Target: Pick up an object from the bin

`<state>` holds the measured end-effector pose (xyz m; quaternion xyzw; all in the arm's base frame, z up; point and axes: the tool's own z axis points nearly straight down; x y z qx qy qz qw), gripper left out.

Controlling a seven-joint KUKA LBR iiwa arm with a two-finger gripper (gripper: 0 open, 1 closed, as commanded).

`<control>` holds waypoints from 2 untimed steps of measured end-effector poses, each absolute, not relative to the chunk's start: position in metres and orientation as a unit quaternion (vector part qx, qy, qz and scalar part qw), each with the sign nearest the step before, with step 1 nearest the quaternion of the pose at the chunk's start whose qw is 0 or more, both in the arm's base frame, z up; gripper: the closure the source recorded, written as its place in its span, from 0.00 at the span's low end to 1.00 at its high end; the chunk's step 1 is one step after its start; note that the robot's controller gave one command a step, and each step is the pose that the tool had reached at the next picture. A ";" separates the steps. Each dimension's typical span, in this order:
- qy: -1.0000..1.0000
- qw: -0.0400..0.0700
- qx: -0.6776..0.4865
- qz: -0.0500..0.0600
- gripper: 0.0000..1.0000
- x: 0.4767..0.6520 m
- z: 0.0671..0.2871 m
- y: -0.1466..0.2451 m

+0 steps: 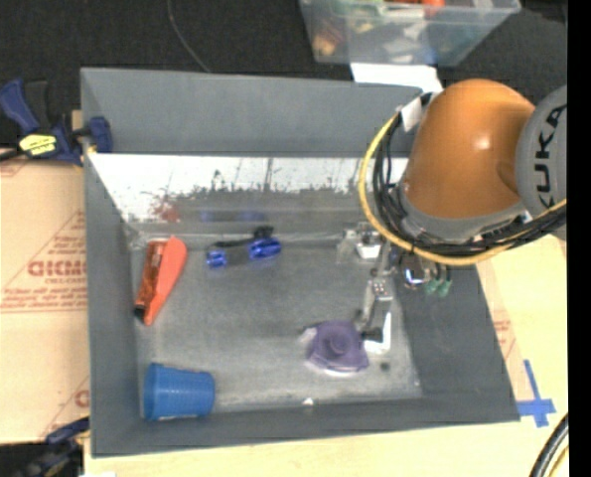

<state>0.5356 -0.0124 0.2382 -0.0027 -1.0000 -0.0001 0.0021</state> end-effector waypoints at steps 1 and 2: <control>-1.000 -0.002 -0.003 0.000 0.00 0.537 0.243 -0.013; -0.998 -0.004 -0.062 0.000 0.00 0.506 0.108 -0.036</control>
Offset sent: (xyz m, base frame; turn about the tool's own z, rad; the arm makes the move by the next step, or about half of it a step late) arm -0.0395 -0.0292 -0.1682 0.1556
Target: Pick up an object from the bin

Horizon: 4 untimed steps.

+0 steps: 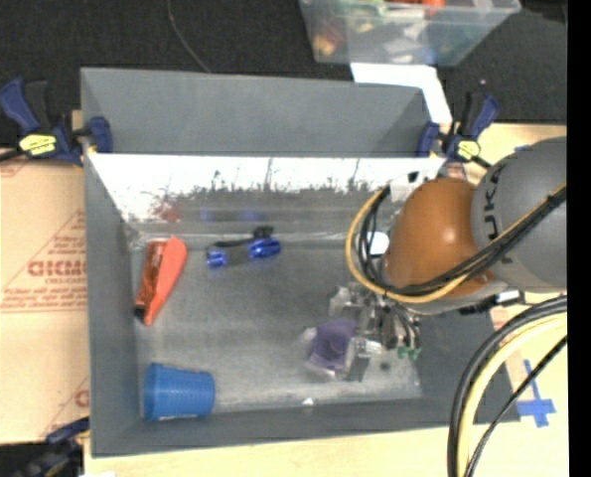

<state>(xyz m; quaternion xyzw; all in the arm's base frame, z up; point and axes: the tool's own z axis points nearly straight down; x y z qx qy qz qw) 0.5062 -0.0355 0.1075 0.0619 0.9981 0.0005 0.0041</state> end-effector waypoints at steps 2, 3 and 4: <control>0.985 0.002 0.174 0.000 0.00 0.505 0.098 -0.025; 0.981 0.013 0.192 0.002 0.00 0.534 0.071 -0.037; 0.967 0.012 0.253 0.002 1.00 0.532 0.072 -0.028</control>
Offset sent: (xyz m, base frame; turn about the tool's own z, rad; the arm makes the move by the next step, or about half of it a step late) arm -0.0026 0.0123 -0.0075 0.2262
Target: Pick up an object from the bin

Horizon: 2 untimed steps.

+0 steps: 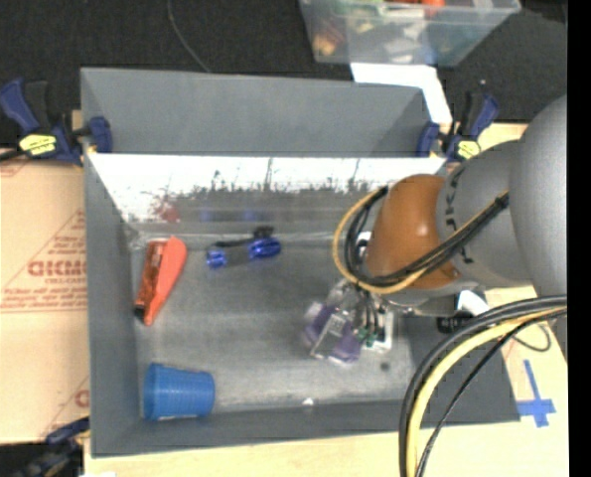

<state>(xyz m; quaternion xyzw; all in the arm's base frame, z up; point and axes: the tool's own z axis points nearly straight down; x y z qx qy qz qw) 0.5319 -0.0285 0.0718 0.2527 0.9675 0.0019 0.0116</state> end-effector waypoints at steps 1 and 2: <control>0.966 0.011 0.260 0.002 1.00 0.532 0.072 -0.027; 0.966 0.011 0.259 0.002 1.00 0.531 0.089 -0.027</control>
Offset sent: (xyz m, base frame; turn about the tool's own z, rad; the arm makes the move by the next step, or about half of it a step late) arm -0.0005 0.0013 0.0264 0.0143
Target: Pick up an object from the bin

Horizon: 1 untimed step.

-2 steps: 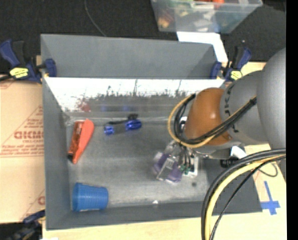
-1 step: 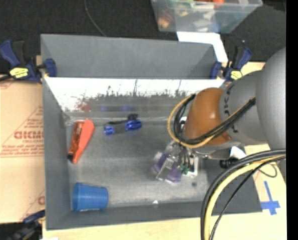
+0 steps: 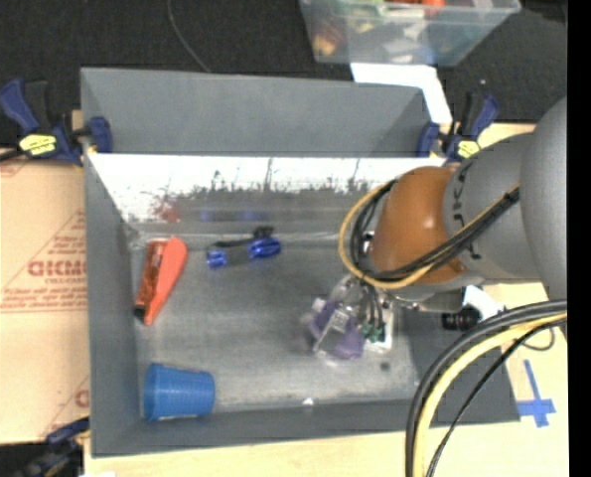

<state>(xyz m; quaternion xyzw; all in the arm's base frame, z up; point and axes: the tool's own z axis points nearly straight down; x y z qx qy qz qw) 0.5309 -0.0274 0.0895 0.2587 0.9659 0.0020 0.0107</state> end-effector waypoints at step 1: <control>0.966 0.007 0.258 0.001 1.00 0.529 0.138 -0.028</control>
Offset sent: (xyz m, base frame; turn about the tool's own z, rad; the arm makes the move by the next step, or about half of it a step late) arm -0.0025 -0.0001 0.0518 -0.0015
